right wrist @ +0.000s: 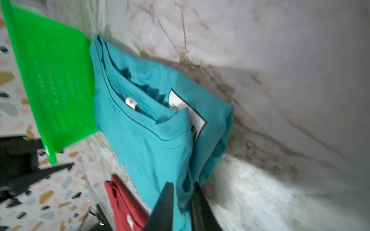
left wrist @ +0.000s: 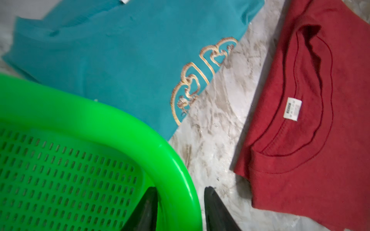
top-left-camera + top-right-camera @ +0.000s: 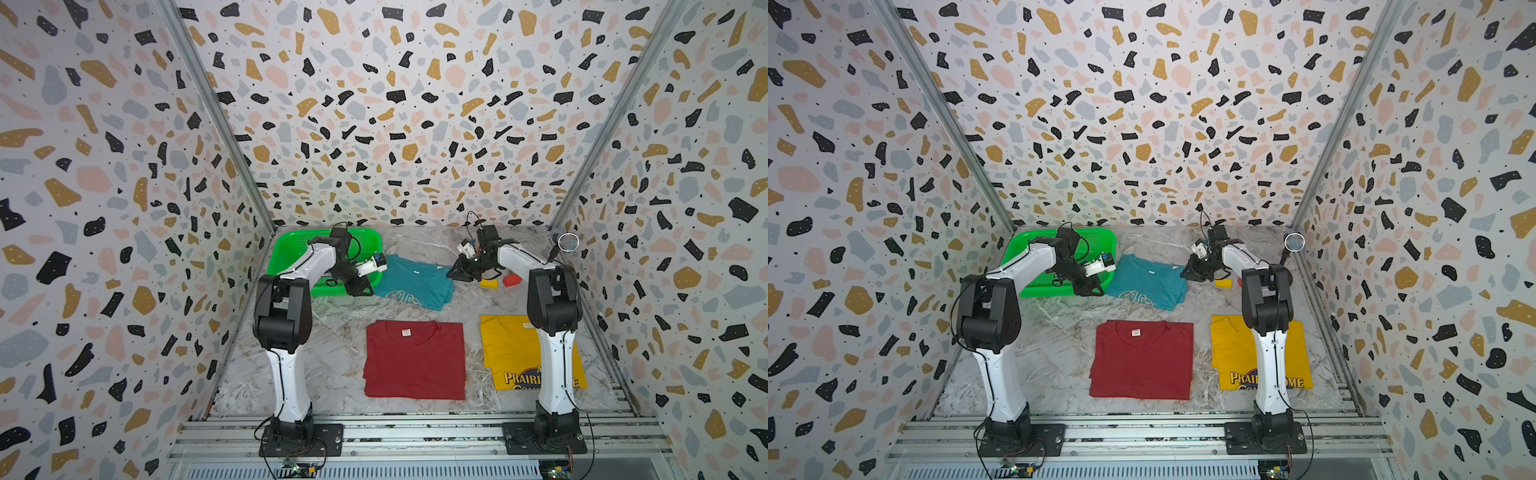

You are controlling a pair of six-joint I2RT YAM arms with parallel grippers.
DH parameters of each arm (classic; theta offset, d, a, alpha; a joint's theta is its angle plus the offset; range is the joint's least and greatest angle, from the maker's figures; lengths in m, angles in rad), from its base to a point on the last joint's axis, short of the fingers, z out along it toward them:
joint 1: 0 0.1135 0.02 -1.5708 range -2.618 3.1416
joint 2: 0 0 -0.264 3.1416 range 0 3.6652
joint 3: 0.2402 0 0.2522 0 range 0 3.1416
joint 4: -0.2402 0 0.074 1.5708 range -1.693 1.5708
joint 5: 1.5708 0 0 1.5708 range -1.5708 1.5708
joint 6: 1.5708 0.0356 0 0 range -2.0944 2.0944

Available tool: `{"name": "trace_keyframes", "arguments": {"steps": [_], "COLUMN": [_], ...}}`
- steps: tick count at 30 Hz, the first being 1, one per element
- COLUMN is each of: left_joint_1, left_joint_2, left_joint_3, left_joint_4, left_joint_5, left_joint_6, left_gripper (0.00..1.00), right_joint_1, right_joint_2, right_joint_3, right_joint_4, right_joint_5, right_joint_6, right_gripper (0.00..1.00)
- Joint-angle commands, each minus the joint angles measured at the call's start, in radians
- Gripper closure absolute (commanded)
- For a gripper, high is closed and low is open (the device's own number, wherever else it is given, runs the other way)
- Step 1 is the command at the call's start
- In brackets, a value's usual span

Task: Put the folded t-shirts into the basket
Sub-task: Adjust the T-shirt at the center of the board, then pick up the T-shirt from the center of the board.

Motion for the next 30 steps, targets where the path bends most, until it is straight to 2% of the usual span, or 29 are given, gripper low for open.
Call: {"name": "trace_keyframes", "arguments": {"steps": [1, 3, 6, 10, 16, 22, 26, 30], "left_joint_1": [-0.003, -0.003, 0.0, 0.004, 0.025, 0.063, 0.076, 0.076], "left_joint_2": [-0.058, -0.084, -0.117, -0.157, -0.187, -0.2, -0.198, -0.188], "left_joint_3": [-0.061, -0.092, -0.104, -0.095, -0.011, 0.076, 0.116, 0.152], "left_joint_4": [-0.062, -0.052, -0.075, -0.106, -0.205, -0.224, -0.212, -0.201], "left_joint_5": [-0.008, -0.026, -0.011, 0.022, 0.123, 0.218, 0.256, 0.266], "left_joint_6": [0.077, 0.077, 0.074, 0.042, -0.015, -0.154, -0.239, -0.264], "left_gripper": [0.58, 0.57, 0.56, 0.53, 0.5, 0.48, 0.47, 0.45], "right_joint_1": [-0.004, -0.006, -0.007, -0.007, -0.008, -0.009, -0.008, -0.008], "right_joint_2": [-0.049, -0.041, -0.002, 0.056, 0.142, 0.176, 0.186, 0.176], "right_joint_3": [0.009, 0.03, 0.084, 0.152, 0.257, 0.256, 0.256, 0.255], "right_joint_4": [0.003, 0.004, -0.005, -0.036, -0.087, -0.08, -0.054, -0.046], "right_joint_5": [0.018, 0.048, 0.083, 0.143, 0.167, 0.094, -0.017, -0.052], "right_joint_6": [-0.009, -0.014, -0.03, -0.052, -0.071, -0.073, -0.075, -0.094], "right_gripper": [0.55, 0.45, 0.38, 0.35, 0.33, 0.38, 0.52, 0.58]}}
